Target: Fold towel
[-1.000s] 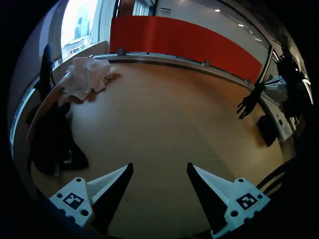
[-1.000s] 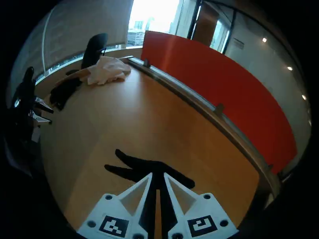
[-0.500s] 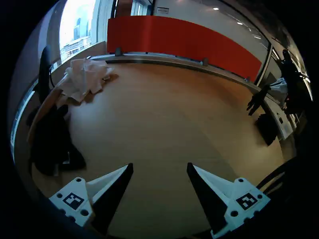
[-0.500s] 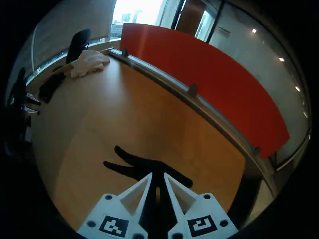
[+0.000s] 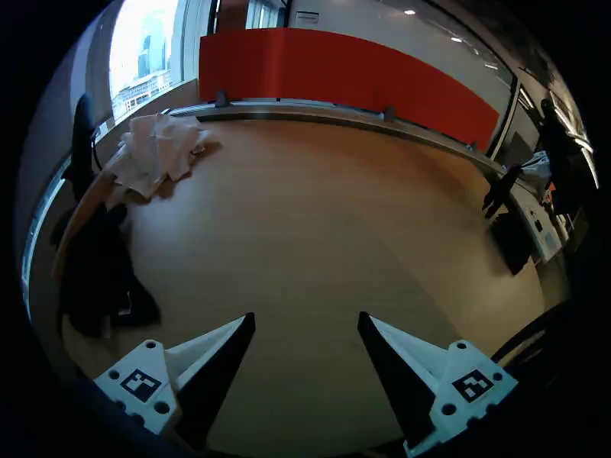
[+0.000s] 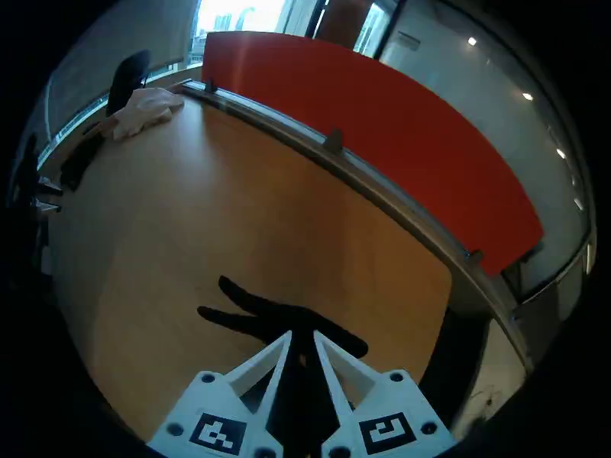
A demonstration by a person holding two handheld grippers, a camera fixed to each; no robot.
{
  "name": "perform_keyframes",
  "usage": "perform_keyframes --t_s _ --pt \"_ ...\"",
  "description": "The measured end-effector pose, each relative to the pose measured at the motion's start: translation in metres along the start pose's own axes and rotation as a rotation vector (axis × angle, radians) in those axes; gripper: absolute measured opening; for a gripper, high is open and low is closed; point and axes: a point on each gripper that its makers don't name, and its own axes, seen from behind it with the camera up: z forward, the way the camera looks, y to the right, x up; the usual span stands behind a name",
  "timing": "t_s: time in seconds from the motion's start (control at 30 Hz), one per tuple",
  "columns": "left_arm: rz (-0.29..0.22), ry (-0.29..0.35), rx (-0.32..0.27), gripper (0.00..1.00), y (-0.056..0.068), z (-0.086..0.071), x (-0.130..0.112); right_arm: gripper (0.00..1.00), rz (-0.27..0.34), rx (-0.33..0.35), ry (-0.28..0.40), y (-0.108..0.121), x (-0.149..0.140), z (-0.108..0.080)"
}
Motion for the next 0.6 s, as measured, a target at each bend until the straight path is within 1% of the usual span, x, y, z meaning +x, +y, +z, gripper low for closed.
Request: perform_keyframes --t_s 0.1,0.27,0.47,0.6 --pt "0.003 -0.002 -0.002 1.0 0.002 0.001 0.0 0.05 0.007 -0.008 -0.012 0.008 -0.007 -0.002" --pt "0.006 -0.006 -0.006 1.0 0.007 0.003 0.001 0.04 0.016 -0.017 -0.019 0.015 -0.014 -0.006" --pt "0.014 -0.005 -0.014 1.0 0.013 0.005 0.004 0.04 0.026 -0.018 -0.024 0.017 -0.022 -0.012" --pt "0.018 -0.006 -0.02 1.0 0.016 0.006 0.006 0.04 0.033 -0.02 -0.034 0.018 -0.034 -0.017"
